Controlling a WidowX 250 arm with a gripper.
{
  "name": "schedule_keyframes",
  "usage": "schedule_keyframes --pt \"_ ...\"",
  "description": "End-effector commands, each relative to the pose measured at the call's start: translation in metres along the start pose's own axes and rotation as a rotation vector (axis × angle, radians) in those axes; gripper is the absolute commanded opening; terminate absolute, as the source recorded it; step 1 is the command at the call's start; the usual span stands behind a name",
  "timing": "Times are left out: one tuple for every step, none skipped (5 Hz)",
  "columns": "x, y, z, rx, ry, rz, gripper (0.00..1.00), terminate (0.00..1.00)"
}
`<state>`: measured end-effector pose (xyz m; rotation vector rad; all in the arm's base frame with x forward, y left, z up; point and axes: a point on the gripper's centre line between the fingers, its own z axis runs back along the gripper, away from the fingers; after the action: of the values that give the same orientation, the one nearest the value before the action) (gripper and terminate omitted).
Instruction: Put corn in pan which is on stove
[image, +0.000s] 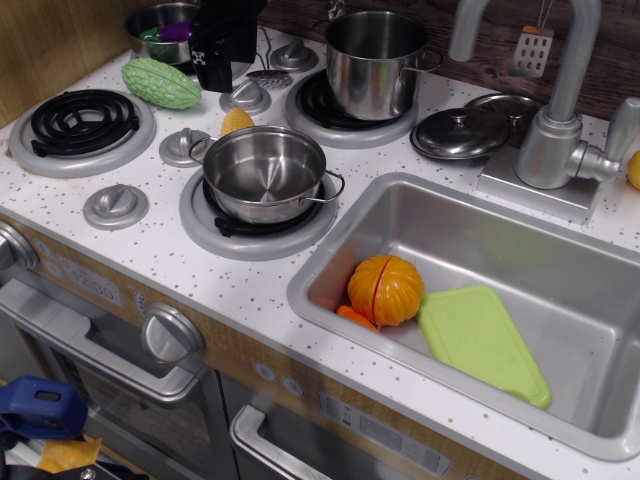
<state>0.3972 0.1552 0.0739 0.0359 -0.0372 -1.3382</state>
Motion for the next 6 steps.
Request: schedule_keyframes --pt "0.000 0.000 0.000 0.000 0.000 0.000 1.00 0.00" --pt "-0.006 0.007 -0.014 0.011 -0.026 -0.023 1.00 0.00" --pt "-0.009 0.011 -0.021 0.015 -0.043 -0.035 1.00 0.00" --pt "-0.010 0.012 -0.025 0.012 -0.051 -0.041 1.00 0.00" --pt "-0.012 0.014 -0.032 0.006 -0.068 -0.046 1.00 0.00" --pt "-0.012 0.013 -0.037 0.005 -0.082 -0.041 1.00 0.00"
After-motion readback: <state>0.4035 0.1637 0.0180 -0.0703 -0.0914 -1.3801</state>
